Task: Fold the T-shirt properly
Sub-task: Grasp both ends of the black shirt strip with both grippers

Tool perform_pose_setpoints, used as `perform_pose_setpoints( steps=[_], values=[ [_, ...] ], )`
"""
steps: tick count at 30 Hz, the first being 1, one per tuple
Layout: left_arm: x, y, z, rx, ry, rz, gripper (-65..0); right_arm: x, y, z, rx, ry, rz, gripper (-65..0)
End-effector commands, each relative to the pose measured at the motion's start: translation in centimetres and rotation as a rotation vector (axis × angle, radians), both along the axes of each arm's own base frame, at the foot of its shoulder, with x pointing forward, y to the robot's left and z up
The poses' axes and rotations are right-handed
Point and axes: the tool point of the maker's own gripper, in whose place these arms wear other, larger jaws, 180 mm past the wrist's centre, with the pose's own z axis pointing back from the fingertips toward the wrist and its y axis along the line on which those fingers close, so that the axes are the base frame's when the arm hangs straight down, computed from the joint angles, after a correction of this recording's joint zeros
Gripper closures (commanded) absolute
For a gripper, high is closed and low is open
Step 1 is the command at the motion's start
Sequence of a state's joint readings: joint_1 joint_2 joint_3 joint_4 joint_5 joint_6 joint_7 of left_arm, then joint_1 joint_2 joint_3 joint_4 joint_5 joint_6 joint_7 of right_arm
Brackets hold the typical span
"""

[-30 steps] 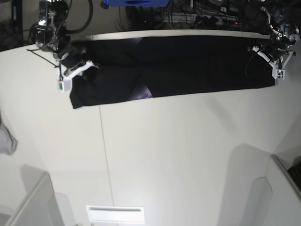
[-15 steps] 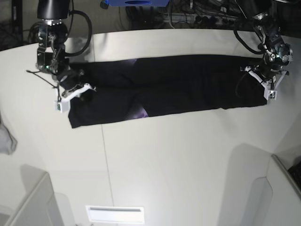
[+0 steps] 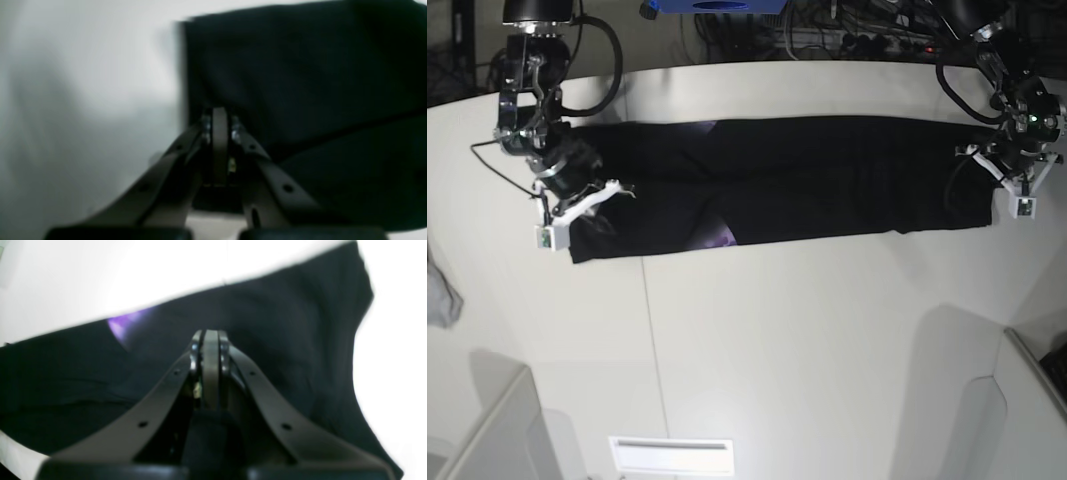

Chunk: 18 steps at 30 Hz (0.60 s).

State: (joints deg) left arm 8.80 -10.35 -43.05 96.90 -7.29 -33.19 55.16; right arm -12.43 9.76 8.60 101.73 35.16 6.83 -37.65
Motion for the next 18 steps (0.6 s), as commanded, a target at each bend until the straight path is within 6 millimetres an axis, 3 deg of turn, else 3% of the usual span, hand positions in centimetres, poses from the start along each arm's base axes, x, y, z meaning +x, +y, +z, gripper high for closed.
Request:
perform_pose_setpoints(
  steps=[1,5,10,13,14,18],
  values=[
    [1.3,1.1,2.8,0.047,-0.072,0.005,0.0,0.4,-0.1,1.4,-0.007,-0.048,0.004,0.0],
    [0.4,2.3,6.3,0.08,-0.126,0.014,0.0,-0.1,0.4,2.9,-0.013,-0.084,0.02,0.0],
    [-3.1,4.5,7.1,0.029,-0.14,0.077,0.0,-0.9,0.5,2.5,-0.014,-0.069,0.023,0.0],
    [-5.0,4.8,7.0,0.0,-0.145,0.095,0.0,-1.3,0.5,2.1,-0.013,-0.057,0.023,0.0],
    [-5.5,4.9,7.0,-0.013,-0.154,0.104,-2.5,-1.4,0.5,2.1,-0.013,-0.055,0.023,0.0],
    [-6.2,4.8,6.0,-0.094,-0.177,0.123,-37.2,-1.4,0.6,2.1,-0.013,-0.055,0.026,0.0]
  ],
)
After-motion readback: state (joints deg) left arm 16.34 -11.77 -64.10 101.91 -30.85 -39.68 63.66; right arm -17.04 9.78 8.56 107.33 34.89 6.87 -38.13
